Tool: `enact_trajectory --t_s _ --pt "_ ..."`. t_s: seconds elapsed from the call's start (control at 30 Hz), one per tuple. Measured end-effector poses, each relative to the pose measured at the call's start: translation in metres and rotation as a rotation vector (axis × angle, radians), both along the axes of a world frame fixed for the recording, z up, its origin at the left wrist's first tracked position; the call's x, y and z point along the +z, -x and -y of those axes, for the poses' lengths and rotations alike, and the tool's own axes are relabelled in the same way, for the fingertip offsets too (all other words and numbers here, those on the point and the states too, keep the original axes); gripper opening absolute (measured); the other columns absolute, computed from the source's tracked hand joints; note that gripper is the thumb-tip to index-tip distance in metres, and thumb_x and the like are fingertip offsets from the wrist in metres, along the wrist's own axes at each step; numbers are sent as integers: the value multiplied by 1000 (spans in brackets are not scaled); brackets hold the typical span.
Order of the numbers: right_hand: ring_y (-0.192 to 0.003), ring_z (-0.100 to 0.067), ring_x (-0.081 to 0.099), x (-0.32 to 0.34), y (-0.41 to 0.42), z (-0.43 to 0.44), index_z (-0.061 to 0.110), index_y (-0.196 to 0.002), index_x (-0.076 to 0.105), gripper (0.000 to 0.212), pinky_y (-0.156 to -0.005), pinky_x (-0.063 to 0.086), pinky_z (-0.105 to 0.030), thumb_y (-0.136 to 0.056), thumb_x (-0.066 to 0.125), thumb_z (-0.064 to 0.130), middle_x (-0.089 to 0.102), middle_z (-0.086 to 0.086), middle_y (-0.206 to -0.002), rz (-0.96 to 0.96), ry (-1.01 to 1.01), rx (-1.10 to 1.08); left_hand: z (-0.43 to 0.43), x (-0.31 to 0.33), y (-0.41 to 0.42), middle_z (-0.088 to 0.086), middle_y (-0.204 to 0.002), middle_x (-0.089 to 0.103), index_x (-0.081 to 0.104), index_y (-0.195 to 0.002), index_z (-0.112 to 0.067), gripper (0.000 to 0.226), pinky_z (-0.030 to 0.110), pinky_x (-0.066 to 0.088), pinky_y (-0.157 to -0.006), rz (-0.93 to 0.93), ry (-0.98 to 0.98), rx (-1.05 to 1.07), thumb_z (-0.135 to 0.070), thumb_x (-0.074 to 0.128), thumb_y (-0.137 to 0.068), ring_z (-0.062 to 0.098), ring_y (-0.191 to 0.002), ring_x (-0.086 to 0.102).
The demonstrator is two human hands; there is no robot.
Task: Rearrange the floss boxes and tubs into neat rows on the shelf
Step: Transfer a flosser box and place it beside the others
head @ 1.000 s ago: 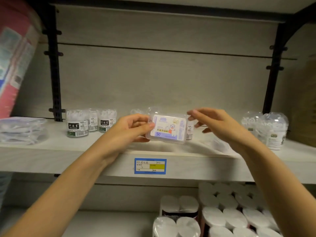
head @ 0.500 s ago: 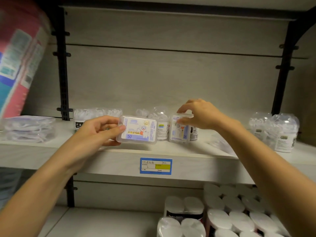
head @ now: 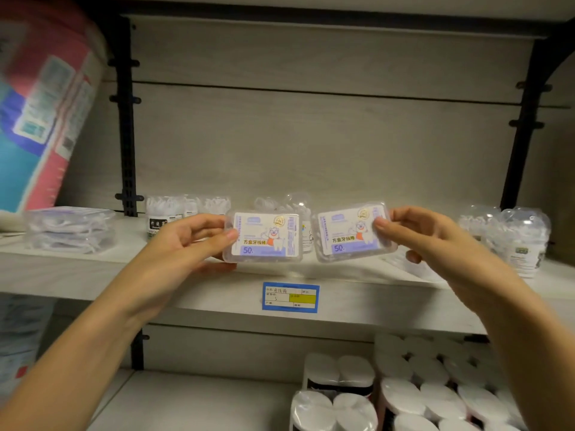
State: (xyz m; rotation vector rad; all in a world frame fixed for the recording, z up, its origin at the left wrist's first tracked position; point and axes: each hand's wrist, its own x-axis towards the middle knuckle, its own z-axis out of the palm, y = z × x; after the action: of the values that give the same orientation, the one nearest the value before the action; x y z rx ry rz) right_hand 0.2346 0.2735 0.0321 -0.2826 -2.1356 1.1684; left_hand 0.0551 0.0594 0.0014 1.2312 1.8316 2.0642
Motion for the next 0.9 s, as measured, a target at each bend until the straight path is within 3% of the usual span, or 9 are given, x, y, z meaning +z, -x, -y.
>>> enact_trajectory --t_s 0.1,0.23,0.3,0.43,0.53,0.7,0.8,0.9 --pt "-55 6 55 -4 0 9 7 -99 62 30 -50 38 -4 -80 59 30 69 -4 -86 -14 28 13 7 -3 -4 -3 -92 76 67 -100 -17 35 16 56 -66 4 20 15 -29 62 -68 7 -78 70" --pt "-77 -10 56 -9 6 21 13 -100 63 39 -68 37 -26 -72 59 40 72 -5 -87 -36 55 28 27 -12 -6 6 -96 75 66 -102 -12 29 17 57 -65 67 -27 59 -20 63 -75 11 -80 70" --pt "-80 -11 58 -12 12 32 18 -97 65 43 -72 37 -29 -67 62 48 72 2 -83 -55 65 30 42 -18 -6 6 -95 75 66 -103 -12 29 16 57 -65 73 -46 81 -19 63 -75 11 -81 70" --pt "-68 4 62 -20 35 66 31 -87 67 77 -72 40 -28 -29 67 83 73 11 -83 -72 25 62 87 -24 5 0 -91 76 66 -98 -18 27 16 56 -64 65 -79 143 -20 63 -71 9 -80 71" --pt "-78 -2 65 -23 59 93 28 -87 67 73 -74 39 -28 -34 69 77 73 10 -84 -63 43 116 126 -27 23 -1 -92 76 65 -100 -17 32 15 55 -63 56 -96 205 -22 64 -69 9 -82 71" --pt "-71 0 62 -28 98 138 33 -91 68 79 -77 40 -33 -31 65 84 72 6 -86 -121 43 111 181 -20 59 2 -95 74 63 -106 -16 40 20 58 -67 -20 -123 244 -25 64 -67 11 -85 71" --pt "-73 -7 58 -28 122 166 31 -88 70 77 -73 39 -31 -29 68 81 73 9 -86 -190 101 110 196 10 94 4 -85 75 60 -105 -18 29 23 59 -67 -56 -190 227 -18 63 -76 10 -78 71" --pt "-72 -1 58 -32 145 190 26 -88 69 80 -71 36 -30 -28 70 79 73 12 -85 -251 148 79 192 41 135 -1 -70 72 61 -97 -20 14 22 58 -64 -90 -163 229 -13 61 -85 7 -62 67"
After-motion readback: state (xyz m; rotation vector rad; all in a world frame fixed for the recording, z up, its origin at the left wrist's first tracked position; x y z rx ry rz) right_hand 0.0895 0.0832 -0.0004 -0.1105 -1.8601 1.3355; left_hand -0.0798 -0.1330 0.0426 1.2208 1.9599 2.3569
